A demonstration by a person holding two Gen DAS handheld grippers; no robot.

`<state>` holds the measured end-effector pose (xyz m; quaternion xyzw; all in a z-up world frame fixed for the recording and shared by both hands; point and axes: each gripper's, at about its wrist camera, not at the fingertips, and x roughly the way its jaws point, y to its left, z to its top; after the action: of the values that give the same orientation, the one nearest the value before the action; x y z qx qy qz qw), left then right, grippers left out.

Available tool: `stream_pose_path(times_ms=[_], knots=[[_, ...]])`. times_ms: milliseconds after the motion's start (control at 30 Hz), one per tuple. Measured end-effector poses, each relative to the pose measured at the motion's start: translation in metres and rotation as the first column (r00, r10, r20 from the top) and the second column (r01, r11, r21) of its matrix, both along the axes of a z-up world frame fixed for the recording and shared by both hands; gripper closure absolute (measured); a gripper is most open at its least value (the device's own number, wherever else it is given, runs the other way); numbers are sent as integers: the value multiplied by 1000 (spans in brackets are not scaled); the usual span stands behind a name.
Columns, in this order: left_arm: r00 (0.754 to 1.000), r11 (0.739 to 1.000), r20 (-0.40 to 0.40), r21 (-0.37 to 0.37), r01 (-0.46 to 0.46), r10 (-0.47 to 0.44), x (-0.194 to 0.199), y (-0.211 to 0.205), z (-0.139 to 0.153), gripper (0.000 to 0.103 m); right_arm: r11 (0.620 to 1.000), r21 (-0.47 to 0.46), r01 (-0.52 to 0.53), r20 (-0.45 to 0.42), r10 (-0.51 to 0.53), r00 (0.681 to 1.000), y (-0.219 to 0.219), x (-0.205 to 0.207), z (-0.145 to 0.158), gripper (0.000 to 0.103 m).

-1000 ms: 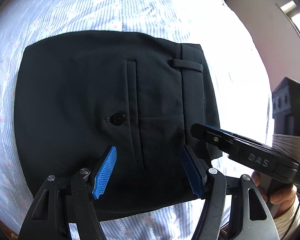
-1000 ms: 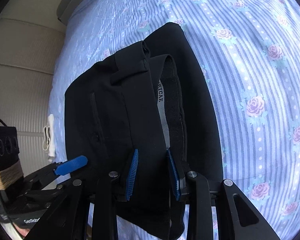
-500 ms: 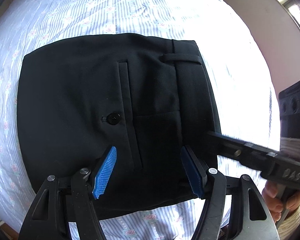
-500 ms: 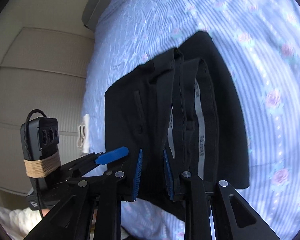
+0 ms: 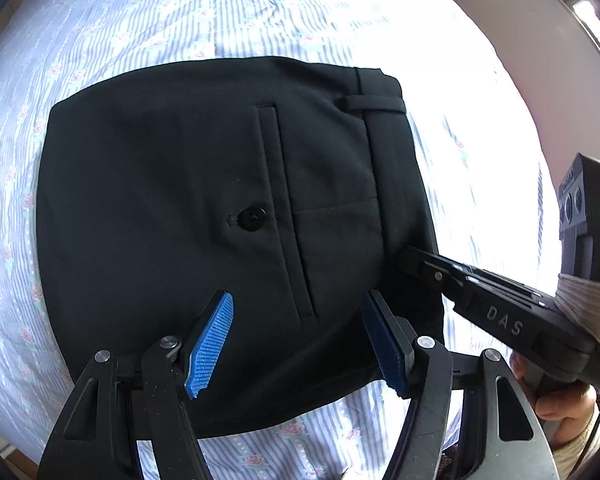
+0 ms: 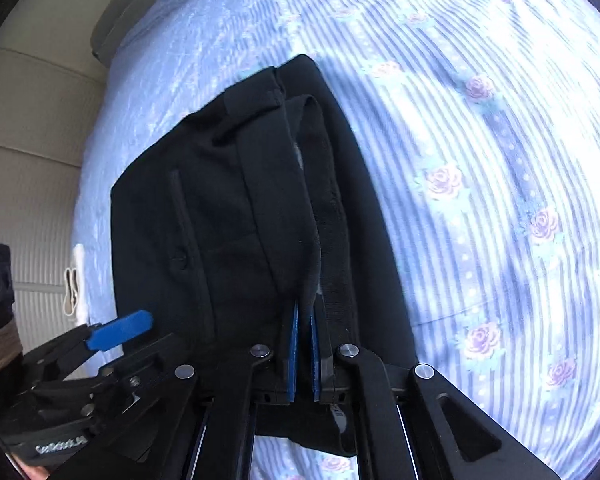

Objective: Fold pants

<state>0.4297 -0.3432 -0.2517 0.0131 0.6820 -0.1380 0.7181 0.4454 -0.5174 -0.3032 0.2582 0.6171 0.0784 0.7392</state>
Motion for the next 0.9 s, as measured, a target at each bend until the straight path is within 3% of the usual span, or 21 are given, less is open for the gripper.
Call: stream_pose_path(times_ms=[67,133,167,367,433,500,600,633,733,900], knots=[[1000,1000,-2,0,7,-7,1,-2,-1,37,998,-57,-6,29,8,1000,1,-1,5,92],[1000,1000,-6,-1,12,-12,3,-2,-1,37,988,-151,-16,61,26,998,-2,-8,16,76],[1000,1000,-9,-3,13,-13,3,-3,-2,37,989,-150,-17,61,26,998,-3,-8,16,74],[1000,1000,-24,-15,-3,2,11,7,-2,37,999,7,44,-35,-44,998,-25,-8,-10,71],[1000,1000,-25,-13,-2,2,13,9,-2,37,997,49,55,-44,-53,998,-25,-9,-19,59],[1000,1000,-25,-10,-6,6,13,10,-5,37,995,79,60,-56,-56,997,-23,-7,-28,54],[999,1000,-32,-14,-19,18,14,12,-5,37,995,69,66,-74,-61,995,-22,0,-34,60],[999,1000,-32,-15,-19,18,15,11,-6,37,996,67,58,-62,-54,997,-21,0,-32,79],[1000,1000,-29,-11,-7,7,18,10,-7,37,998,64,29,-23,-27,999,-17,-3,-18,93],[1000,1000,-20,-14,-20,20,21,9,-4,37,996,-73,-52,104,59,993,-4,4,31,95]])
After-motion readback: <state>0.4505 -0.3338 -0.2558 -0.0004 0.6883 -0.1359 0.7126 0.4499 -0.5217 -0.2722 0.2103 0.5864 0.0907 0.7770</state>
